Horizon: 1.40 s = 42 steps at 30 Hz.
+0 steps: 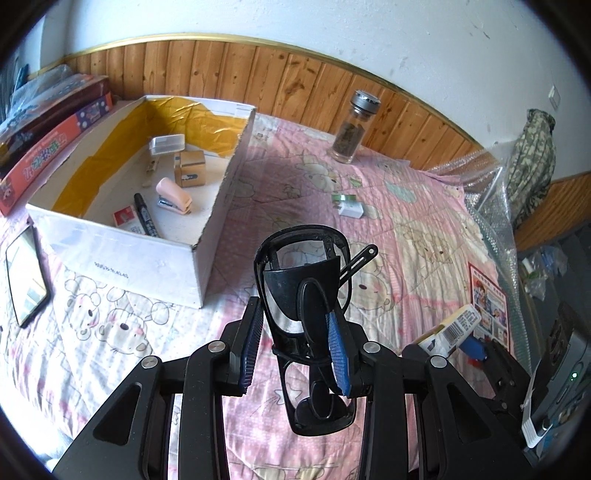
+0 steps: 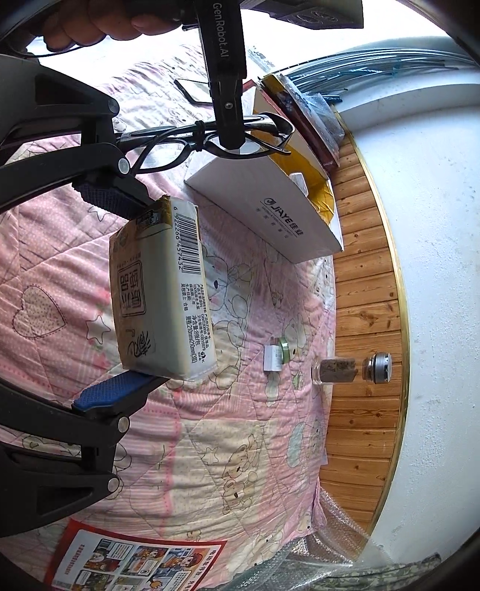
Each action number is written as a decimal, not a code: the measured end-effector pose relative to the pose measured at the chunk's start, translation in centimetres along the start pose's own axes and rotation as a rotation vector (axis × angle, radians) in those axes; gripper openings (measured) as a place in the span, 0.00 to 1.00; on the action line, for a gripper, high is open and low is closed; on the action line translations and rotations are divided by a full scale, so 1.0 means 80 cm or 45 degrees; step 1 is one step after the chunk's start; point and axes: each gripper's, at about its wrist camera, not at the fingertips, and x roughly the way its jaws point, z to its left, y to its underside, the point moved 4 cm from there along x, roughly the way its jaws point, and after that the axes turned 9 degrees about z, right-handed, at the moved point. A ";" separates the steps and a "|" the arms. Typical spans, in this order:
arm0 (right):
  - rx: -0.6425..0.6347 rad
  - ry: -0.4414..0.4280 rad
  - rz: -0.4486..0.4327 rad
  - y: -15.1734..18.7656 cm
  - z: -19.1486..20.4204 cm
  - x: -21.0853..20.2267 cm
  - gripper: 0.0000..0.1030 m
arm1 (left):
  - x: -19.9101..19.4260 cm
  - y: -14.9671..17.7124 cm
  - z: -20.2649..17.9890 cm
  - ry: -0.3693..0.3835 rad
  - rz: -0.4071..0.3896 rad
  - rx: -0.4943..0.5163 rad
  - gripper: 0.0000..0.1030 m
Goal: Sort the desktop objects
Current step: 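Carry the juice carton and black glasses with both tools over the cardboard box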
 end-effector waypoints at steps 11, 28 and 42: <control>-0.080 -0.030 -0.004 -0.010 0.035 0.003 0.74 | -0.033 -0.002 0.035 0.019 -0.056 -0.076 0.34; -0.189 -0.073 -0.013 -0.042 0.077 0.008 0.74 | -0.077 -0.041 0.071 -0.056 -0.201 -0.100 0.34; -0.288 -0.140 -0.063 -0.092 0.125 0.009 0.74 | -0.106 -0.074 0.097 -0.054 -0.261 -0.118 0.34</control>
